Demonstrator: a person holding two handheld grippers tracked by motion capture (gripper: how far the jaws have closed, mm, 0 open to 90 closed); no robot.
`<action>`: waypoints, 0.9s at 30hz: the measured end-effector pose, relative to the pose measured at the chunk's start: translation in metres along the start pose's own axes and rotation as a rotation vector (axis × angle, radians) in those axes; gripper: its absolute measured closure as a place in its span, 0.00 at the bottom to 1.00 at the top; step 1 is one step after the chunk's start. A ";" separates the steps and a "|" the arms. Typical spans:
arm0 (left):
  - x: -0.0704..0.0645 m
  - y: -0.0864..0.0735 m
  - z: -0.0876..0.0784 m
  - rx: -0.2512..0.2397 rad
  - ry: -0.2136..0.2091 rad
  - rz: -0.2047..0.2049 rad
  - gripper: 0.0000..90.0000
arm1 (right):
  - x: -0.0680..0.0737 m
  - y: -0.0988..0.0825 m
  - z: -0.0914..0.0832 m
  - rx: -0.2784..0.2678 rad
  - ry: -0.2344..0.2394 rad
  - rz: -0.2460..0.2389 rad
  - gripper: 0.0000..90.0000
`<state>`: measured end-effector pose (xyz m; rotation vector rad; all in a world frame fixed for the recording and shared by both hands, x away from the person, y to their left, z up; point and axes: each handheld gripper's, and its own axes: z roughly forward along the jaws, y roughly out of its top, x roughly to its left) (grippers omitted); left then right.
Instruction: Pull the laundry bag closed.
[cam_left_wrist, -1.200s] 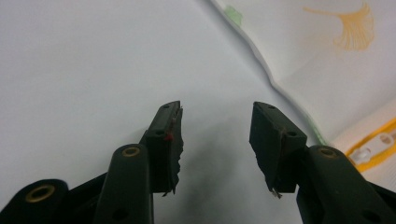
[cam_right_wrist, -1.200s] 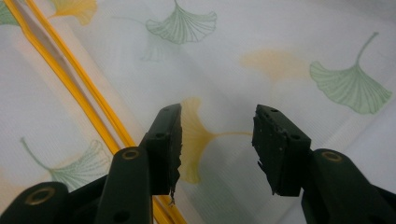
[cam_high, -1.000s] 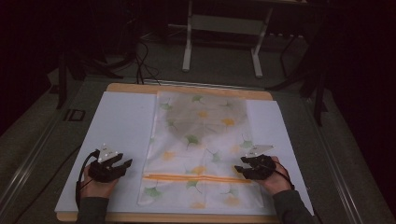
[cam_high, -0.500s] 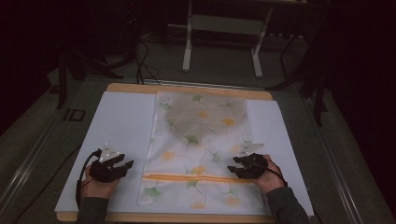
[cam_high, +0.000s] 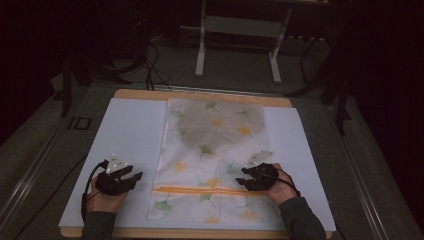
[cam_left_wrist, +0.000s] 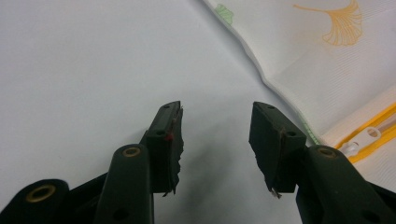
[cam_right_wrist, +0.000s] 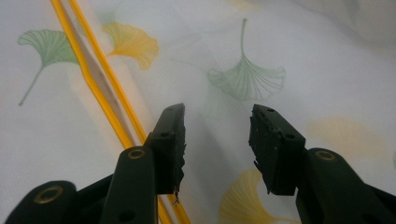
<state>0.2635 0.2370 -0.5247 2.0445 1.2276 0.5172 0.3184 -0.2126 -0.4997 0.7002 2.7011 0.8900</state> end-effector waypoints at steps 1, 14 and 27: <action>0.000 0.000 0.000 0.000 0.000 0.000 0.60 | 0.000 0.000 0.000 0.000 0.000 0.000 0.61; -0.002 0.000 0.001 0.006 -0.017 0.009 0.62 | 0.008 0.017 0.006 0.002 0.034 -0.038 0.61; -0.002 0.000 0.002 0.016 -0.028 0.022 0.62 | 0.018 0.033 0.016 0.003 0.062 -0.088 0.61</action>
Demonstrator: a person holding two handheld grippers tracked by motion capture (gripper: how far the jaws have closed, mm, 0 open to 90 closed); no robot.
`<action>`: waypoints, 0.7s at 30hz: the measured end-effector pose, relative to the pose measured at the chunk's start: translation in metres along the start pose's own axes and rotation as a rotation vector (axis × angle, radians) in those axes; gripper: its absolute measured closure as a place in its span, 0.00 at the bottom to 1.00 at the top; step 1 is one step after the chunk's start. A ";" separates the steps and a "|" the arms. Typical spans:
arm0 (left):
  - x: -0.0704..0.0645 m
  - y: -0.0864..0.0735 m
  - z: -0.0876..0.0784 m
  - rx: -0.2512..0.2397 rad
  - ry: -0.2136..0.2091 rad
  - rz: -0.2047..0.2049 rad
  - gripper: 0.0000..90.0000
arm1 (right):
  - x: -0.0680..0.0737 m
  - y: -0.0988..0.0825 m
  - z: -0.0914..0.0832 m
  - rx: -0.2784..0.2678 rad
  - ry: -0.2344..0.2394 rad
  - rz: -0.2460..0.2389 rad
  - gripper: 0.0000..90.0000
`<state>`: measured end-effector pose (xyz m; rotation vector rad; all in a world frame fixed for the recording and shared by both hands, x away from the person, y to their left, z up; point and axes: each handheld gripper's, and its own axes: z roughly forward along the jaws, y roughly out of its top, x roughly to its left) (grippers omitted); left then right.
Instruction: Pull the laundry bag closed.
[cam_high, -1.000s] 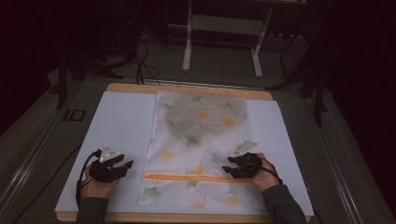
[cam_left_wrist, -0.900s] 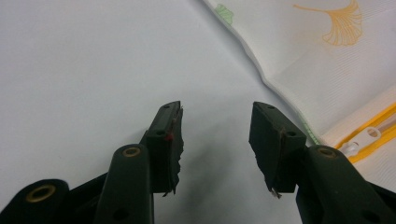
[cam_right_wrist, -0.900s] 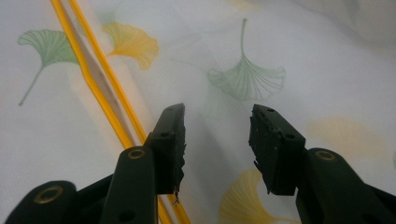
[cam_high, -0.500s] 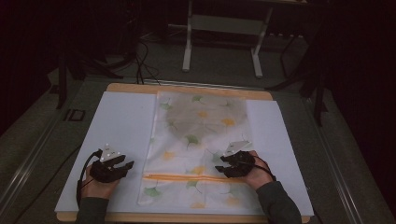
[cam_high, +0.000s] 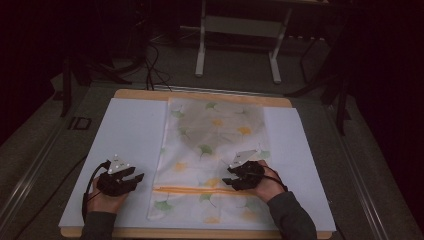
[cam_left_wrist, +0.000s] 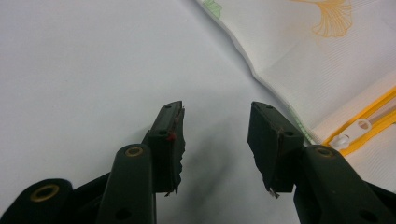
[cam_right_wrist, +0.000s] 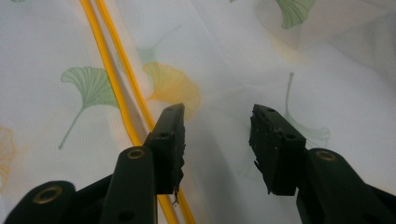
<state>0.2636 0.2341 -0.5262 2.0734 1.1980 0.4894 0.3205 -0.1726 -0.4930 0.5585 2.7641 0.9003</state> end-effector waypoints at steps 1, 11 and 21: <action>0.000 0.000 0.000 -0.001 -0.002 0.000 0.62 | 0.001 0.002 0.001 -0.001 0.003 -0.003 0.61; -0.001 0.000 0.001 -0.001 -0.016 0.002 0.62 | 0.005 0.012 0.008 0.005 0.028 -0.025 0.61; -0.002 0.000 0.002 0.004 -0.018 0.007 0.62 | 0.011 0.026 0.015 0.009 0.049 -0.056 0.61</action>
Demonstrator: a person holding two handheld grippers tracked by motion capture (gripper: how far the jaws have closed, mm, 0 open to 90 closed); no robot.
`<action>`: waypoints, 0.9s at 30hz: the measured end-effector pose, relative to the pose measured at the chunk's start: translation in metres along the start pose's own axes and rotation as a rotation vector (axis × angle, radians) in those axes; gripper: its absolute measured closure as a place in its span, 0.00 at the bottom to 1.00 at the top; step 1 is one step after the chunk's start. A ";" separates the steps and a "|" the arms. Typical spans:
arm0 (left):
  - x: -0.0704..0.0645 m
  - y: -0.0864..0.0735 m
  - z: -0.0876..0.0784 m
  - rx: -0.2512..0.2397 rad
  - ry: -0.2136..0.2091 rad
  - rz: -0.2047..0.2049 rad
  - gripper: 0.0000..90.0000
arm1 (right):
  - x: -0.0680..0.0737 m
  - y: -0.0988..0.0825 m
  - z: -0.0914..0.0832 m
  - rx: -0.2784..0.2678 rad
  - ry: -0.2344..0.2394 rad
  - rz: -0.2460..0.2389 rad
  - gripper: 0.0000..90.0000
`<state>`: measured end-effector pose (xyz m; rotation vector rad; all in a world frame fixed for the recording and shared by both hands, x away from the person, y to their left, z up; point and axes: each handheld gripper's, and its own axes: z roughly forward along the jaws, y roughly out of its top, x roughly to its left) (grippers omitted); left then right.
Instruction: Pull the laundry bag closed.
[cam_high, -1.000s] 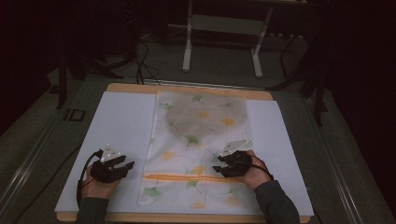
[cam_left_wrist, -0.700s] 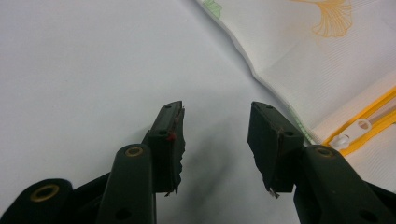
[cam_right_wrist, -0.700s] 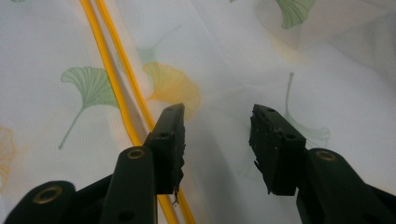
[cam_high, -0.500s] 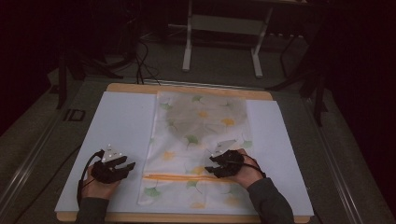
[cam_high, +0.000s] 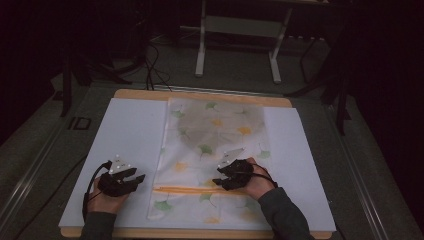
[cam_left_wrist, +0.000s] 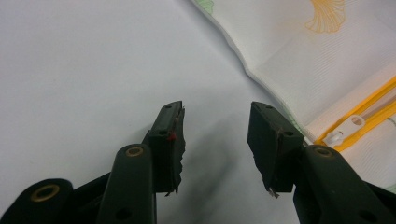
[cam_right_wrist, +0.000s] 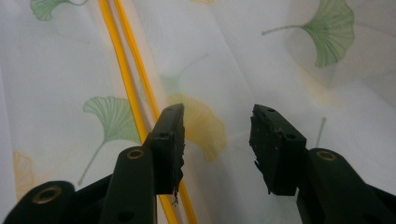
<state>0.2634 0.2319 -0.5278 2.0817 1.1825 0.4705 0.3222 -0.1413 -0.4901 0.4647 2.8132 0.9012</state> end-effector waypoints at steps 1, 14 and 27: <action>0.000 0.000 0.000 -0.002 0.000 0.004 0.62 | 0.000 0.001 0.000 0.000 0.002 -0.004 0.61; -0.002 0.002 -0.001 0.001 0.009 0.015 0.62 | 0.008 0.018 0.010 0.007 0.033 -0.041 0.61; -0.003 0.002 -0.002 -0.003 0.010 0.018 0.62 | 0.016 0.033 0.023 0.022 0.063 -0.085 0.61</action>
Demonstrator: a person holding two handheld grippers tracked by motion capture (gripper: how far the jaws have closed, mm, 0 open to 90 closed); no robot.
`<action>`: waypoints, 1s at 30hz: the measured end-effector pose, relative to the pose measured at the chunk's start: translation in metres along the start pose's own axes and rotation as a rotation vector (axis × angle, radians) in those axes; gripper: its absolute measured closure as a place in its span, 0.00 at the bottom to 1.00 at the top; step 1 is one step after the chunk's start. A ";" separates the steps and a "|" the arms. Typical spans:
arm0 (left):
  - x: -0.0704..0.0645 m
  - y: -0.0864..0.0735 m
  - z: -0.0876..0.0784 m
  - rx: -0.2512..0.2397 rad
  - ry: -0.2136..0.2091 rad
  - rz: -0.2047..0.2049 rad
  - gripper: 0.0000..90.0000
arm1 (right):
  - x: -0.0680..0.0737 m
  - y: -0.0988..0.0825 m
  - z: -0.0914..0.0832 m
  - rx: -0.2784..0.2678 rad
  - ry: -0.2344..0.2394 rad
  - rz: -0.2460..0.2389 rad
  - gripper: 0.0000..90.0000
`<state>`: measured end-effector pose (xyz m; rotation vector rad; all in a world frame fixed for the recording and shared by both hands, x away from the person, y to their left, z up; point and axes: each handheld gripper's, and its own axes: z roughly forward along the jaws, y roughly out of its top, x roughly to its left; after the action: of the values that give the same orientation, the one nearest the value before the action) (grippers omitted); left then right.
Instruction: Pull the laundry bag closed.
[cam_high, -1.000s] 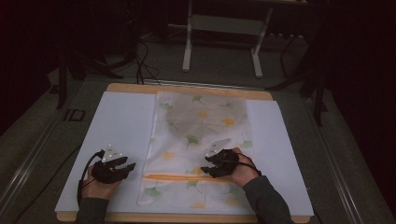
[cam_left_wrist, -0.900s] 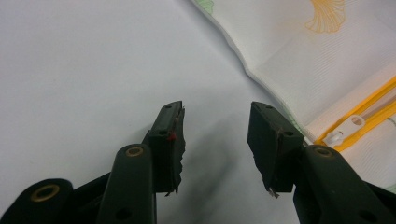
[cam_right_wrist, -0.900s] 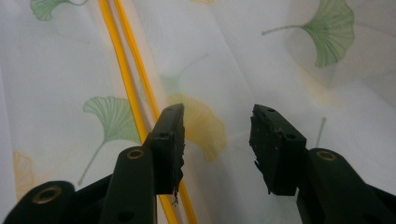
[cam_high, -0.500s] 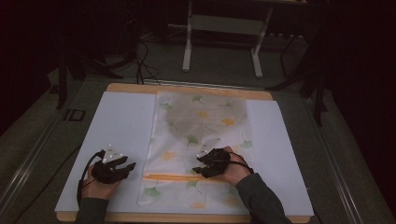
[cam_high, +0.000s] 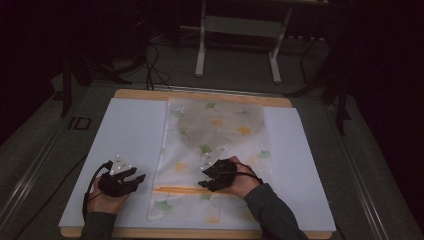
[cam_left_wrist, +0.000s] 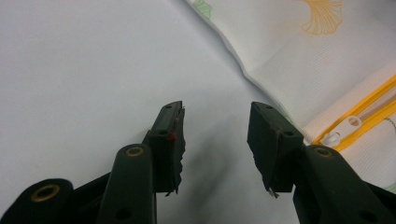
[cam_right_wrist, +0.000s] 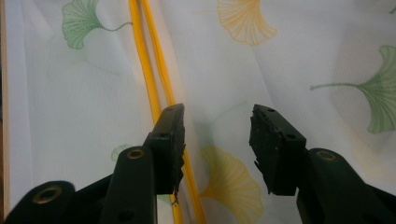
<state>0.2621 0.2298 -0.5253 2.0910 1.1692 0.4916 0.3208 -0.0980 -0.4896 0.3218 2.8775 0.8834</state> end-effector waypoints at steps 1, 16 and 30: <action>0.000 0.000 0.000 0.000 0.000 0.000 0.62 | 0.001 0.001 0.001 0.002 0.002 -0.003 0.61; 0.000 0.000 -0.001 -0.005 -0.008 0.009 0.62 | 0.004 0.017 0.011 0.009 0.033 -0.029 0.63; 0.000 -0.001 -0.001 -0.007 -0.035 0.014 0.62 | 0.007 0.031 0.018 0.014 0.052 -0.061 0.64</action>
<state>0.2611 0.2304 -0.5251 2.0955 1.1318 0.4631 0.3227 -0.0620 -0.4876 0.2147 2.9251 0.8744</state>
